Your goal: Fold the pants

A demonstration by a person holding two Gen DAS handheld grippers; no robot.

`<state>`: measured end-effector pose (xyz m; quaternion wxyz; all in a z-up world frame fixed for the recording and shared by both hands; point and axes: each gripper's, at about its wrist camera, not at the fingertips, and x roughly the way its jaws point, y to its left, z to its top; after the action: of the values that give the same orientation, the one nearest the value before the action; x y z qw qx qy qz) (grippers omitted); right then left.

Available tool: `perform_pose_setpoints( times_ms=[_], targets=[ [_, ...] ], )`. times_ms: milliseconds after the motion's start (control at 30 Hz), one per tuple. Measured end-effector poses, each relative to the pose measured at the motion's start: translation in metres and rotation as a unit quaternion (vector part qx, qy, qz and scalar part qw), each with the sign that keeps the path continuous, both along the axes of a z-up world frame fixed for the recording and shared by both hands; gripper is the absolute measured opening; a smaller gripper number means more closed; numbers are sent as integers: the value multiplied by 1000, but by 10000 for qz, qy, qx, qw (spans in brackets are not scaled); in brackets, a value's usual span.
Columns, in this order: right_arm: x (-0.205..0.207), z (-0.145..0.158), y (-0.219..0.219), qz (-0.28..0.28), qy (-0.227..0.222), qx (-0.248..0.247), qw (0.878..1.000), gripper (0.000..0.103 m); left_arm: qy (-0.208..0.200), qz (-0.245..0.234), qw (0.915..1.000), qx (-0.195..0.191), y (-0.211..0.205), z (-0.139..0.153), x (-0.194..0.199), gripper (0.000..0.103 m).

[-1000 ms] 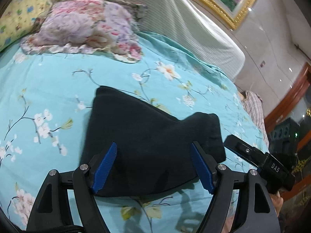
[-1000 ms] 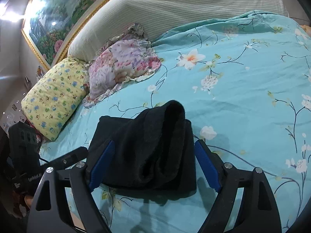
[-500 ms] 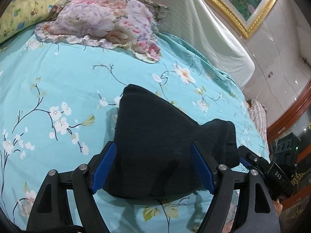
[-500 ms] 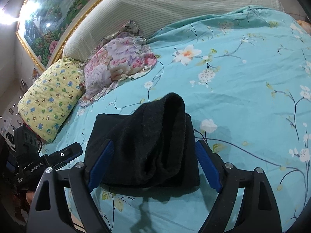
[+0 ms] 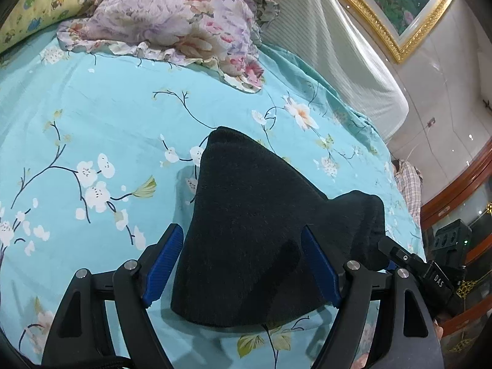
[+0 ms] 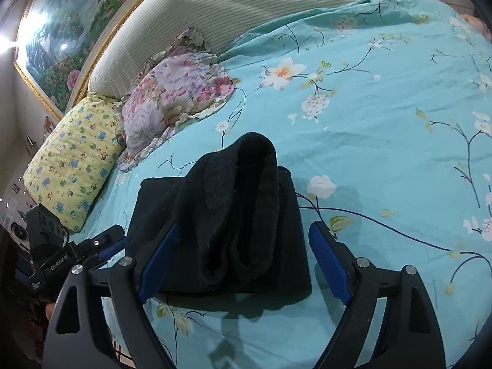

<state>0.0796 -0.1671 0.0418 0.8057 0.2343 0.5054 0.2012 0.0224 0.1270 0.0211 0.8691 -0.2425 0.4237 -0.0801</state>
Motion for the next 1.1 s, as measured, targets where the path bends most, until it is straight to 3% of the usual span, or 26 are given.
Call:
perform_pose_setpoints(
  times_ms=[433, 667, 833, 900, 933, 1100],
  targets=[
    [5, -31, -3, -148, 383, 334, 9986, 85, 419, -63, 9987, -268, 3, -30, 32, 81],
    [9, -42, -5, -94, 478, 591, 9971, 75, 473, -128, 9987, -167, 0, -40, 47, 81],
    [9, -46, -3, -19, 491, 694, 9964, 75, 504, -151, 9982, -281, 2, -46, 58, 75],
    [9, -48, -1, 58, 495, 675, 9965, 75, 500, -185, 9980, -347, -1, -46, 60, 64],
    [9, -47, 2, 101, 462, 621, 9969, 74, 513, -209, 9978, -370, -2, -46, 60, 63],
    [8, -47, 7, 178, 431, 509, 9976, 63, 456, -232, 9981, -352, -5, -43, 59, 52]
  ],
)
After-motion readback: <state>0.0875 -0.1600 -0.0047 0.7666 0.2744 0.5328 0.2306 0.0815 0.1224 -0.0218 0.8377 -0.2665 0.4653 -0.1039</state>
